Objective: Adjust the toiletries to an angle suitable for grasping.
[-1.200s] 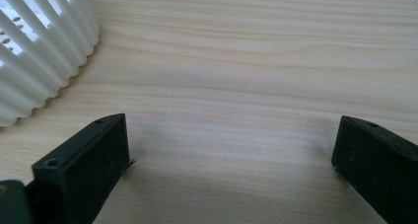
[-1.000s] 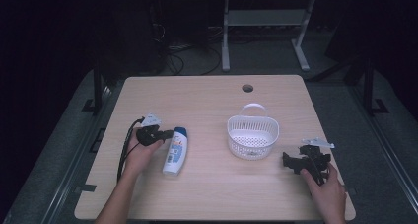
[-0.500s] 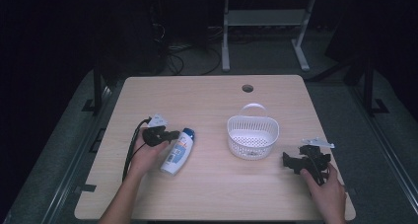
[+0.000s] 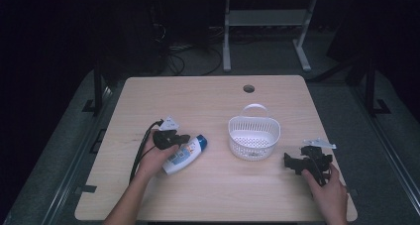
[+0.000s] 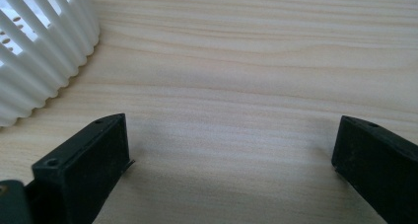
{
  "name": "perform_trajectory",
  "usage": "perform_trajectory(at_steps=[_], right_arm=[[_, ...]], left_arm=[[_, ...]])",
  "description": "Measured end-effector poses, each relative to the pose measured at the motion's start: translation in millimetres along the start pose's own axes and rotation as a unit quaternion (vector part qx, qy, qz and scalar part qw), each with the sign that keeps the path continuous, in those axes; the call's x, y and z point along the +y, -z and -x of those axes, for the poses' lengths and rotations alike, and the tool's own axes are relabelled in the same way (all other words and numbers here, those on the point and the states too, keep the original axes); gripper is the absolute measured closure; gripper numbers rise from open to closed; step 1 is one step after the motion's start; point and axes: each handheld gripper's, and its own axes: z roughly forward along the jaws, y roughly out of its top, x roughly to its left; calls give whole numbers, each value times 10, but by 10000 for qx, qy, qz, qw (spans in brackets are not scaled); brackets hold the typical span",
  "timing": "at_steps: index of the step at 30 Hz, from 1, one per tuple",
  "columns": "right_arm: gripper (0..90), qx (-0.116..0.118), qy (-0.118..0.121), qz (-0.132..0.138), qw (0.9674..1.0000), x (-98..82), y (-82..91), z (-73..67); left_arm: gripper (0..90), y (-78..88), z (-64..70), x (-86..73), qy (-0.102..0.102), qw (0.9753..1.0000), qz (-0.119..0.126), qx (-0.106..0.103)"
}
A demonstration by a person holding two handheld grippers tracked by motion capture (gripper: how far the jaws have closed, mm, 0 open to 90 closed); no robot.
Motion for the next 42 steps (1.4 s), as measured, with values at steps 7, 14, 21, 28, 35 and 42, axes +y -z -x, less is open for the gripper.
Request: perform_trajectory(at_steps=[7, 14, 21, 28, 35, 42], right_arm=[[4, 0, 0, 0, 10000, 0, 0, 0], [4, 0, -1, 0, 10000, 0, 0, 0], [4, 0, 0, 1, 10000, 0, 0, 0], [4, 1, 0, 1, 10000, 0, 0, 0], [4, 0, 1, 1, 10000, 0, 0, 0], [4, 1, 0, 0, 10000, 0, 0, 0]], left_arm=[[821, 45, -36, 7, 10, 10000, -67, 47], [661, 142, -65, 49, 132, 9999, -63, 74], [475, 230, -73, 118, 364, 9993, -124, -26], [386, 227, 4, 208, 266, 9993, -251, -121], [333, 154, 110, 287, 43, 9990, -406, -196], [261, 25, 207, 352, -96, 9972, -711, -233]])
